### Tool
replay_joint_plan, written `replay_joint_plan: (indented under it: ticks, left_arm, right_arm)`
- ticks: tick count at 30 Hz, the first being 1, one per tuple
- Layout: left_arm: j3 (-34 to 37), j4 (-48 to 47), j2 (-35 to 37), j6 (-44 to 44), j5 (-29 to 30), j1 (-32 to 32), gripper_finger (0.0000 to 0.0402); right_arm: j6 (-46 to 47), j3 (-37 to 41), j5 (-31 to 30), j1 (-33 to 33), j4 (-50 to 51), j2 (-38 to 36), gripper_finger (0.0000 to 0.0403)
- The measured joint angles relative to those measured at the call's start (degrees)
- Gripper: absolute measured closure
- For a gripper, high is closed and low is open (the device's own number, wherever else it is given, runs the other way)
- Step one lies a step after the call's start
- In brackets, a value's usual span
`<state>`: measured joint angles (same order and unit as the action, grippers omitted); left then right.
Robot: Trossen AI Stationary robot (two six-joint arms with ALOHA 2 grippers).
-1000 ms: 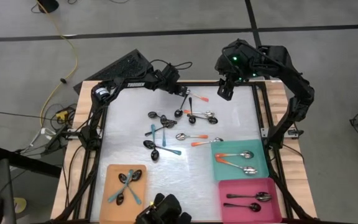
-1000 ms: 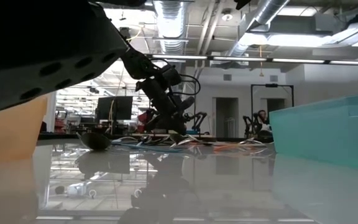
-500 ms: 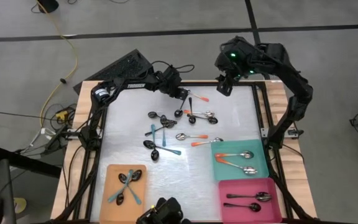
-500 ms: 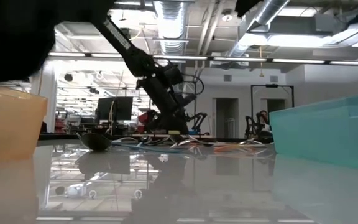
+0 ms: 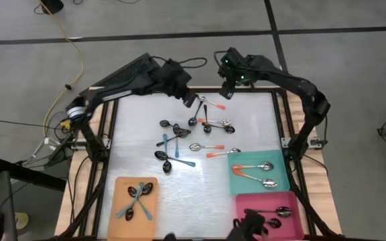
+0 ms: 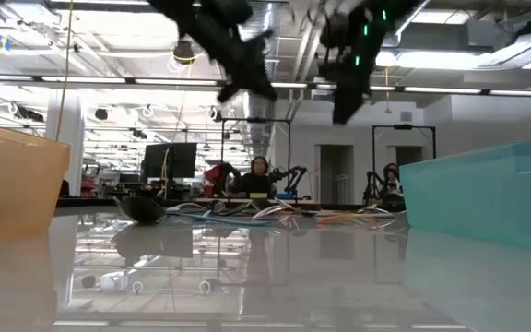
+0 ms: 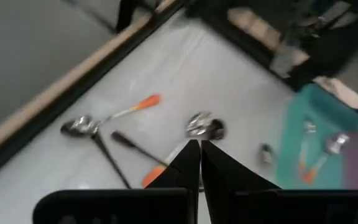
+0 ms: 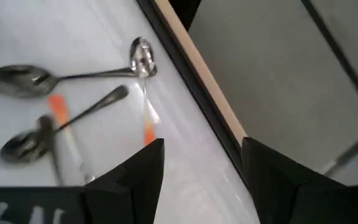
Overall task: Sort silverware by color (type)
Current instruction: Put the orange spoon into the blue bin
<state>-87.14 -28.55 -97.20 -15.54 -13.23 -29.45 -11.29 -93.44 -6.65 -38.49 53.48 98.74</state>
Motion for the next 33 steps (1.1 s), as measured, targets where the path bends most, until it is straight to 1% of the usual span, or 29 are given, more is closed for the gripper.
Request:
replay_joint_plan:
  ticks: [2, 5, 7, 10, 13, 15, 18, 20, 23, 26, 28, 29, 30, 33]
  left_arm:
    - [0.31, -1.49, 4.52, 1.52, 2.12, 2.83, 0.0401]
    - [0.34, -3.0, 10.47, 2.5, 6.15, 7.4, 0.0401]
    - [0.36, -3.03, 13.83, 2.55, 8.93, 10.4, 0.0401]
    - [0.36, -2.43, 17.82, 2.69, 14.49, 14.43, 0.0401]
    - [0.37, -1.67, 20.43, 3.1, 20.61, 17.4, 0.0401]
    - [0.38, -1.51, 21.57, 3.04, 25.01, 18.76, 0.0401]
    - [0.4, -2.0, 22.37, 2.96, 30.92, 19.93, 0.0398]
    - [0.42, -2.79, 22.41, 2.9, 33.27, 20.12, 0.0392]
    - [0.43, -4.11, 22.35, 2.65, 33.8, 20.1, 0.0377]
    - [0.44, -5.55, 22.13, 2.61, 34.07, 20.1, 0.0358]
    - [0.49, -6.22, 22.07, 2.59, 34.05, 20.1, 0.0344]
    - [0.49, -6.41, 22.07, 2.59, 34.07, 20.1, 0.0338]
    - [0.49, -6.78, 22.09, 2.59, 34.07, 20.1, 0.0332]
    - [0.48, -7.19, 22.09, 2.56, 34.08, 20.1, 0.0318]
  right_arm:
    - [-0.32, 6.32, 1.39, -0.97, -6.92, 0.0, 0.0182]
    - [-1.75, 13.02, 2.23, -1.65, -14.27, 0.02, 0.0182]
    - [-2.1, 15.79, 2.31, -1.55, -17.82, 0.0, 0.0182]
    - [-2.15, 16.46, 2.24, -0.25, -19.98, 1.14, 0.0182]
    - [-2.33, 13.39, 2.31, 1.11, -19.53, 4.93, 0.0181]
    - [-2.59, 9.41, 2.44, 1.97, -18.03, 8.69, 0.0178]
    - [-3.17, 1.77, 2.38, 2.49, -9.92, 14.59, 0.0172]
    - [-3.63, -2.92, 2.37, 2.47, -4.73, 18.42, 0.0168]
    - [-3.8, -7.53, 2.48, 1.67, 0.1, 23.29, 0.0167]
    - [-3.39, -9.97, 2.82, 1.06, 0.83, 26.38, 0.0167]
    - [-3.39, -10.54, 3.31, 0.76, 0.88, 27.67, 0.0167]
    - [-3.81, -10.96, 2.57, 0.87, 1.66, 28.19, 0.0167]
    - [-4.52, -10.96, 1.62, 0.99, 1.87, 28.33, 0.0167]
    - [-5.28, -11.03, 1.65, 1.24, 1.56, 28.11, 0.0167]
